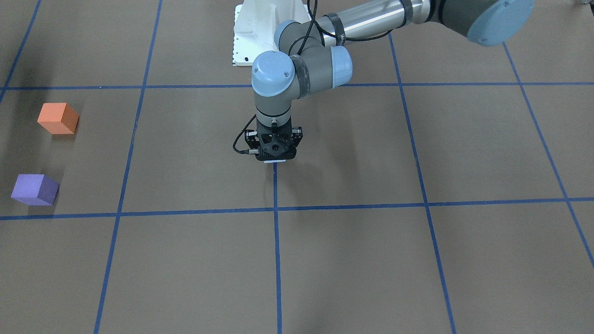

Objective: Place blue block between orange and purple blocks
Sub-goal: 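Carry the light blue cube with the left gripper toward the table center, then open the left gripper and withdraw it while the right arm reaches in, then lower the right gripper over the light blue cube and grasp it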

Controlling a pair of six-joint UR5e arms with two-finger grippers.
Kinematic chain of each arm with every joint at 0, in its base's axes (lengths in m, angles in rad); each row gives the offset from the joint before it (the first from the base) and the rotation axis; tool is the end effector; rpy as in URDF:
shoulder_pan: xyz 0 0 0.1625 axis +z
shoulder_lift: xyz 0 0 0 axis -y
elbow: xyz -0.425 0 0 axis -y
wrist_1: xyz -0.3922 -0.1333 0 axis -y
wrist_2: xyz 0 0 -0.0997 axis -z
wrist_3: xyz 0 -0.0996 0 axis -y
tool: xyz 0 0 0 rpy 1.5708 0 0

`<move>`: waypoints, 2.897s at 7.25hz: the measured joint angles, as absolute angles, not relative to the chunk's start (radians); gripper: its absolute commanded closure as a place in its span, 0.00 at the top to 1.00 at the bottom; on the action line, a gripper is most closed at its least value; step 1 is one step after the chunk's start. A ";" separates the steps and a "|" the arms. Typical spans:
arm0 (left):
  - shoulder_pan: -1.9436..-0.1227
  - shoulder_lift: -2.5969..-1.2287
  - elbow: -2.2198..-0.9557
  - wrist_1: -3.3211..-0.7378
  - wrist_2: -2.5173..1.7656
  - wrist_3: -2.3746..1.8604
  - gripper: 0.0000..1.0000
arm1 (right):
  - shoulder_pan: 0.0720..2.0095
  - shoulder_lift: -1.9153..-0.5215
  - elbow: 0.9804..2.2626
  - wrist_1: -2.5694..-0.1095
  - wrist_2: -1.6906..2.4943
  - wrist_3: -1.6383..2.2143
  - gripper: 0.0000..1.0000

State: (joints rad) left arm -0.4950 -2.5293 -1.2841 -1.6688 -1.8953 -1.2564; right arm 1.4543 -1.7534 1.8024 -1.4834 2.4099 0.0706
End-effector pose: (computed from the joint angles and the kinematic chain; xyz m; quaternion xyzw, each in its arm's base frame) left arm 0.6487 -0.4656 0.1611 0.0083 0.3996 -0.0221 0.9164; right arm 0.0097 -0.4264 0.6136 0.0240 -0.4104 -0.0487 0.9103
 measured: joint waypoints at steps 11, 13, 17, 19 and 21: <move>-0.921 -1.970 -1.967 -1.255 -2.065 -0.457 1.00 | 1.172 -1.485 1.911 -1.277 2.395 0.639 1.00; -1.145 -1.810 -1.973 -1.245 -2.159 -0.080 1.00 | 1.037 -1.377 1.929 -1.288 2.335 0.831 1.00; -1.552 -1.603 -1.798 -1.267 -2.275 0.374 1.00 | 0.718 -1.040 1.924 -1.613 2.018 1.033 1.00; -1.643 -1.564 -1.743 -1.290 -2.280 0.419 1.00 | 0.592 -0.895 1.834 -1.669 1.885 1.111 1.00; -1.670 -1.533 -1.739 -1.298 -2.284 0.421 1.00 | 0.499 -0.757 1.664 -1.672 1.781 1.171 1.00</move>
State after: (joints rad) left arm -1.6699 -1.5329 -1.7392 -1.2982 -2.2838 0.4209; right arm 0.4991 -0.7575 1.6642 -1.6719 1.7810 1.1714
